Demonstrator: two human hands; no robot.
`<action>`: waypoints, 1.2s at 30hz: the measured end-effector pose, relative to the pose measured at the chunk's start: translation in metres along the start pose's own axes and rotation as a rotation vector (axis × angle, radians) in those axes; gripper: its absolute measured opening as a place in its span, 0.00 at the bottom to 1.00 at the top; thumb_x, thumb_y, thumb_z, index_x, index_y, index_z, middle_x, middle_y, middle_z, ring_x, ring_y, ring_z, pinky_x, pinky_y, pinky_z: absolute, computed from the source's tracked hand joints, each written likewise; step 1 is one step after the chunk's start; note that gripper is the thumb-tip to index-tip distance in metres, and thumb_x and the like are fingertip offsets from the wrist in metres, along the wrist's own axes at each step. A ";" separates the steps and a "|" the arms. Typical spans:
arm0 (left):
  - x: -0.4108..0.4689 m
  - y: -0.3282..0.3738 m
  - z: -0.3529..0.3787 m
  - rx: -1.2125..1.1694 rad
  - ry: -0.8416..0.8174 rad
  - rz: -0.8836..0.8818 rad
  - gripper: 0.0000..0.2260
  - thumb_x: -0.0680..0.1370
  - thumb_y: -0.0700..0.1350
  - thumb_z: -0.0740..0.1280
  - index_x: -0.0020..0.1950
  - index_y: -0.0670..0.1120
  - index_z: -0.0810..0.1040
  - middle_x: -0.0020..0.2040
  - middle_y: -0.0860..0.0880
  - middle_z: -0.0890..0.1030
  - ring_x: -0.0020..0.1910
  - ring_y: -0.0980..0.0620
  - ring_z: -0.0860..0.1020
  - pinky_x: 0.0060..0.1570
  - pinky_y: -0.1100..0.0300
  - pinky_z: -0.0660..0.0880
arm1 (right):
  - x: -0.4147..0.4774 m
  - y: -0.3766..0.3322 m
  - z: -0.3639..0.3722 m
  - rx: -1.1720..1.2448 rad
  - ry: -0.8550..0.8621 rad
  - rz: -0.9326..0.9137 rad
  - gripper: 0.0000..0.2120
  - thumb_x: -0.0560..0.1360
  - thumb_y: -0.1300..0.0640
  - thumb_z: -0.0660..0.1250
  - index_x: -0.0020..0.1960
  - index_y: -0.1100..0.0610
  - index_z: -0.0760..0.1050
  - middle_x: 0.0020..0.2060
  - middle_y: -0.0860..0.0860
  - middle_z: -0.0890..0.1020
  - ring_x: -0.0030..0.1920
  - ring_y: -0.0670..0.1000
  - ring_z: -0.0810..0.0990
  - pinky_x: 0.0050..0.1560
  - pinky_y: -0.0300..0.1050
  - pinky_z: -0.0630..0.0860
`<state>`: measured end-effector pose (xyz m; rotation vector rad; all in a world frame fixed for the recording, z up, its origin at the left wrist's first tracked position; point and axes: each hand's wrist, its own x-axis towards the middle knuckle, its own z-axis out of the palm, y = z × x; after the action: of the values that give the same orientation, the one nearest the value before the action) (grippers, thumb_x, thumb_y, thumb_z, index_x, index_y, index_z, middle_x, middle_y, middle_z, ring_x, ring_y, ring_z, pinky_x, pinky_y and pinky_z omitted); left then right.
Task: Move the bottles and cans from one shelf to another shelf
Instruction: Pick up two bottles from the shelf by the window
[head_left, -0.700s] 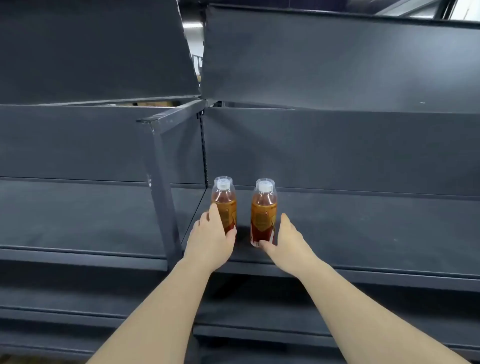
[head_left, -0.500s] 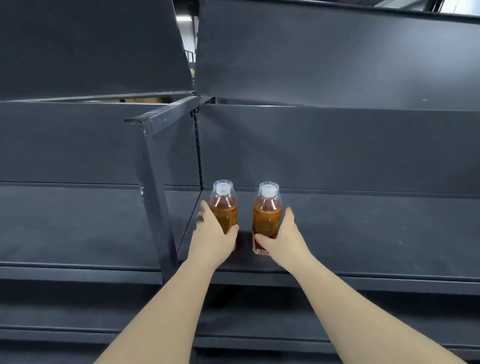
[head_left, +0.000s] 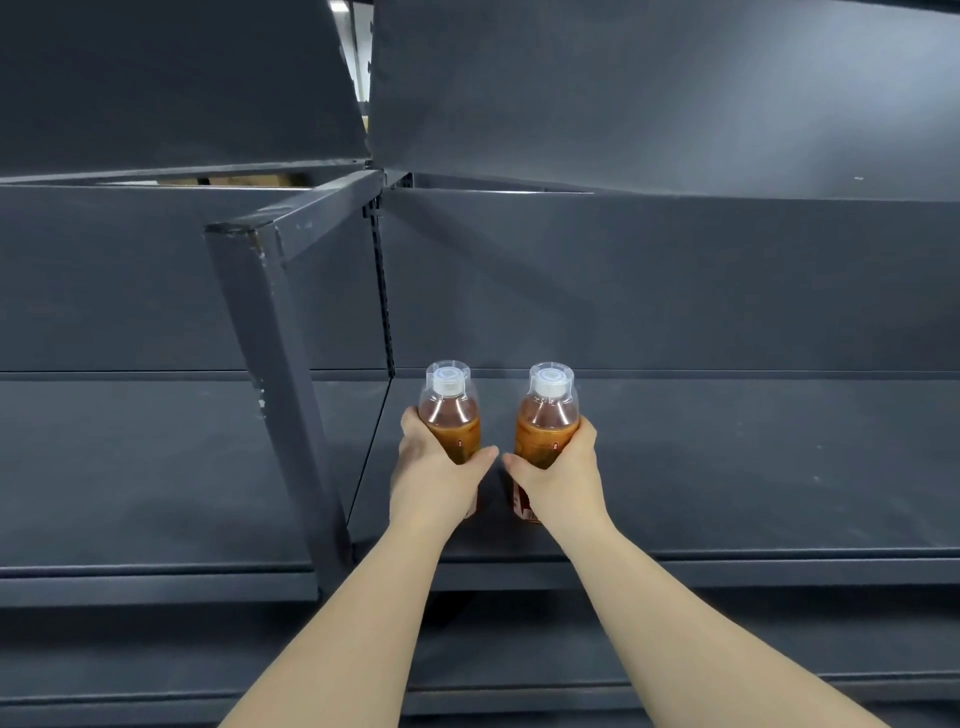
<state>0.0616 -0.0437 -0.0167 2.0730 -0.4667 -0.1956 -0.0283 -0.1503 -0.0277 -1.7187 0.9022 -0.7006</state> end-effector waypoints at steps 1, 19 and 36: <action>0.001 0.000 0.000 0.008 0.005 -0.005 0.39 0.73 0.56 0.75 0.74 0.52 0.53 0.65 0.49 0.72 0.56 0.47 0.76 0.51 0.51 0.77 | -0.001 0.000 0.001 -0.003 0.005 0.000 0.42 0.72 0.54 0.77 0.76 0.51 0.54 0.67 0.50 0.69 0.60 0.49 0.71 0.47 0.34 0.72; 0.004 0.000 0.001 0.028 0.054 0.015 0.30 0.74 0.54 0.73 0.68 0.51 0.59 0.62 0.50 0.74 0.49 0.48 0.74 0.52 0.45 0.79 | 0.000 0.001 0.002 -0.037 0.061 -0.024 0.35 0.74 0.55 0.75 0.73 0.51 0.57 0.60 0.47 0.70 0.57 0.49 0.73 0.52 0.41 0.72; -0.059 0.065 0.038 -0.042 -0.112 0.256 0.32 0.73 0.57 0.75 0.70 0.53 0.61 0.62 0.51 0.76 0.59 0.47 0.77 0.57 0.46 0.78 | -0.052 0.002 -0.115 -0.120 0.282 -0.031 0.28 0.75 0.48 0.74 0.63 0.45 0.57 0.55 0.43 0.72 0.54 0.46 0.74 0.53 0.44 0.75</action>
<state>-0.0207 -0.0797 0.0158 1.9469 -0.7832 -0.1681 -0.1490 -0.1667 0.0036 -1.7698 1.1331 -0.9425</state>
